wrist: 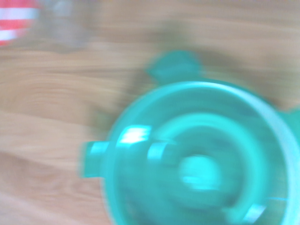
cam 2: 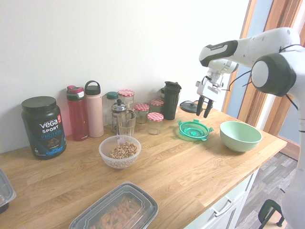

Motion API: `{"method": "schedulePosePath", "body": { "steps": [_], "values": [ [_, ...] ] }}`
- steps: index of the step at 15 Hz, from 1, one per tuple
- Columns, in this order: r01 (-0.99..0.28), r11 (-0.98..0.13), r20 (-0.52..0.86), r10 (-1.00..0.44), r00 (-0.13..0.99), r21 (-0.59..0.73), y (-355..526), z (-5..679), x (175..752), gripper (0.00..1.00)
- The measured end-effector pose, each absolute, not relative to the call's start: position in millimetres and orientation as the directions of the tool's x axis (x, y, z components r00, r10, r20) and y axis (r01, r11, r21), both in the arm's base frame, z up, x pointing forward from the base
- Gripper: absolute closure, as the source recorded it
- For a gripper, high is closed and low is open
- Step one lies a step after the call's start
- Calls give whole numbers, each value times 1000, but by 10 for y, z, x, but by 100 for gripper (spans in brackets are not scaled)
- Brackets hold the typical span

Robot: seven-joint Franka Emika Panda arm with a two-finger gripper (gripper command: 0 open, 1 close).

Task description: Cover the lid of food container

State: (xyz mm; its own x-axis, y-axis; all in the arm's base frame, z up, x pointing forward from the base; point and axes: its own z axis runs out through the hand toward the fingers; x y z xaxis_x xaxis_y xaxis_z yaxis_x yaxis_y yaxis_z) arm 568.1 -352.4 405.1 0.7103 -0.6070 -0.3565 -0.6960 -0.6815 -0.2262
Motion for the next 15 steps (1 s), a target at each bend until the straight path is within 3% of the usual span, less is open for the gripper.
{"method": "schedulePosePath", "body": {
  "steps": [5,15],
  "values": [
    [-716,-642,-402,-599,692,-276,-3889,3653,5901,0],
    [-700,-662,-441,-561,700,-268,-3650,3381,6102,0]
  ]
}}
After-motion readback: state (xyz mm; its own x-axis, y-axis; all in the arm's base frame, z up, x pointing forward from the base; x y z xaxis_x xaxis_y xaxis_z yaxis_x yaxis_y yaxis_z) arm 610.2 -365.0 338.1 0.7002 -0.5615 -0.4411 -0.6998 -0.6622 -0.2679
